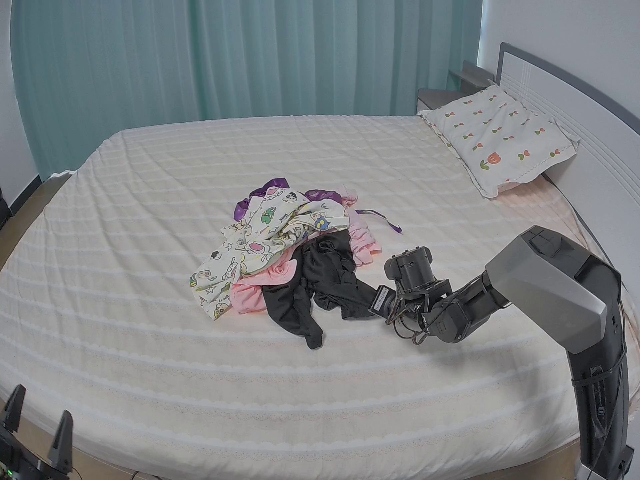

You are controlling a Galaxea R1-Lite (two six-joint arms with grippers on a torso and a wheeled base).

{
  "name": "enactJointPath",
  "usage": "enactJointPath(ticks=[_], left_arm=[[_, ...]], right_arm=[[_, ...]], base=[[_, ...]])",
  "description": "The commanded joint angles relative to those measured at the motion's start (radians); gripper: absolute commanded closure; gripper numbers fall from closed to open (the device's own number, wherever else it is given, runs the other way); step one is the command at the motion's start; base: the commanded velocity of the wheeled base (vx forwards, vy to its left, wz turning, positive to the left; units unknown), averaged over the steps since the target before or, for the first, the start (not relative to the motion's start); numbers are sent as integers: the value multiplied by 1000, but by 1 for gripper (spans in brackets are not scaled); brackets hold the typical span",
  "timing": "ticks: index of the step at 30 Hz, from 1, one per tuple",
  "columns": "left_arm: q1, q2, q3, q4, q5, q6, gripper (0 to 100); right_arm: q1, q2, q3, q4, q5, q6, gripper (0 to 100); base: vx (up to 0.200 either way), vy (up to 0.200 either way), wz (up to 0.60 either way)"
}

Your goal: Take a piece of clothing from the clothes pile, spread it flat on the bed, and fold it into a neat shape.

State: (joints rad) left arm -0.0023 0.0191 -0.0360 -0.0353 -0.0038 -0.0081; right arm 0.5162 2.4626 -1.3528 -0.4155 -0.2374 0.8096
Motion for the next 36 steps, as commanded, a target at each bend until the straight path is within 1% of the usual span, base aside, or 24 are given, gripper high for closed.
enactJointPath(ticks=[1,2,3,5,7,8,9,10,13,14,15,16,17,18,19,21,22,23,25,26,27,30,34,36], left_arm=[[-24,166,-277,-58,-54,-82,0],[-24,225,-289,-58,-87,-61,0],[-24,277,-294,-58,-117,-44,0],[-24,426,-292,-63,-160,-20,0],[-31,596,-297,-83,-174,-13,0],[-33,610,-297,-86,-174,-13,0],[-41,729,-303,-130,-171,-6,0],[-59,910,-303,-242,-165,5,0],[-154,1136,-300,-462,-162,-27,0],[-197,1219,-298,-535,-159,-58,0],[-223,1276,-302,-577,-153,-90,0],[-223,1276,-302,-577,-153,-90,0],[-274,1392,-326,-626,-125,-150,0],[-277,1401,-329,-627,-122,-155,0],[-331,1509,-390,-633,-65,-194,0],[-373,1611,-469,-635,11,-253,0],[-383,1633,-490,-635,30,-274,0],[-403,1677,-527,-635,53,-319,0],[-429,1727,-559,-633,54,-372,0],[-436,1746,-567,-632,54,-380,0],[-443,1774,-578,-633,53,-385,0],[-456,1862,-627,-637,58,-389,0],[-469,1952,-676,-637,62,-392,0],[-487,1993,-699,-637,62,-429,0]], right_arm=[[-7,-65,66,-19,79,-29,100],[-7,-70,72,-23,92,-36,100],[-4,-73,75,-29,96,-44,0],[2,-76,78,-40,104,-47,0],[10,-74,92,-46,102,-52,0],[10,-74,93,-48,102,-52,0],[15,-73,95,-52,104,-46,0],[16,-65,80,-69,106,-33,0],[12,-47,57,-95,106,14,0],[12,-34,43,-89,104,26,0],[10,-24,29,-85,104,26,0],[10,-24,29,-85,104,26,0],[12,1,4,-80,98,28,0],[12,3,3,-80,98,28,0],[16,21,-12,-78,96,31,0],[18,39,-28,-78,95,33,0],[18,46,-35,-80,95,33,0],[16,58,-52,-77,93,33,0],[13,70,-74,-68,93,31,0],[12,76,-80,-52,93,31,0],[12,84,-88,-34,93,31,100],[19,99,-111,-5,93,33,100],[27,93,-97,-3,93,34,100],[28,79,-74,-5,95,40,100]], base=[[0,0,0],[0,0,0],[0,0,0],[0,0,0],[0,0,0],[0,0,0],[0,0,0],[0,0,0],[0,0,0],[0,0,0],[0,0,0],[0,0,0],[0,0,0],[0,0,0],[0,0,0],[0,0,0],[0,0,0],[0,0,0],[0,0,0],[0,0,0],[0,0,0],[0,0,0],[0,0,0],[0,0,0]])
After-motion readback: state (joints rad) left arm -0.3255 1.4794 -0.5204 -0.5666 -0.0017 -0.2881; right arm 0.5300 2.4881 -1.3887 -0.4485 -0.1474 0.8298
